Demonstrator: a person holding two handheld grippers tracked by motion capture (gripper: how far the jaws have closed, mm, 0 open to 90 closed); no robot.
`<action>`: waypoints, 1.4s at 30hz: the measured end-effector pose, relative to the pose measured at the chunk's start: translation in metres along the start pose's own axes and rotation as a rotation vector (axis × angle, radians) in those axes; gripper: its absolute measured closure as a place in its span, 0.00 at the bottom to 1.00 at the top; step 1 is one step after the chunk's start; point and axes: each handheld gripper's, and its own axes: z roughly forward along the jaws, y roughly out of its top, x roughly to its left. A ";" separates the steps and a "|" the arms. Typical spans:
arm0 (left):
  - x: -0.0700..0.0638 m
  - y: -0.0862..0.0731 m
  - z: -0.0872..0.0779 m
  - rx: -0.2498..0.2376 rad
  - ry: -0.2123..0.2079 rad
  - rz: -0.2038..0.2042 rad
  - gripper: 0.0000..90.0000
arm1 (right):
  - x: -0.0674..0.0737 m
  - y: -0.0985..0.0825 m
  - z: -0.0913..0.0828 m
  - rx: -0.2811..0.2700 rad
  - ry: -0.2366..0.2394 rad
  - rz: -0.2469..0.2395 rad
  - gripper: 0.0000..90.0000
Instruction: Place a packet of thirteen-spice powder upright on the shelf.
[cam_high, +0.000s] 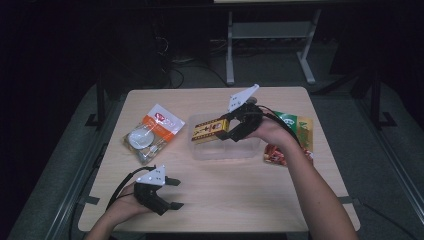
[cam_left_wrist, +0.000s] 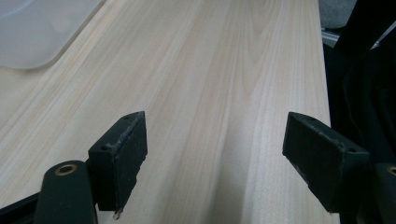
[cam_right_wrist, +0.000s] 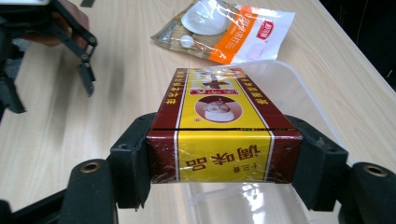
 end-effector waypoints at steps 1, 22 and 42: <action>0.000 0.000 0.000 -0.001 -0.002 -0.001 0.24 | -0.002 0.001 0.002 0.006 -0.001 -0.005 0.35; 0.000 0.000 -0.001 -0.009 -0.017 -0.001 0.24 | -0.031 0.011 0.028 0.046 -0.007 -0.004 0.35; -0.001 0.000 -0.001 -0.014 -0.036 -0.015 0.24 | -0.033 0.018 0.038 0.011 0.000 0.002 0.35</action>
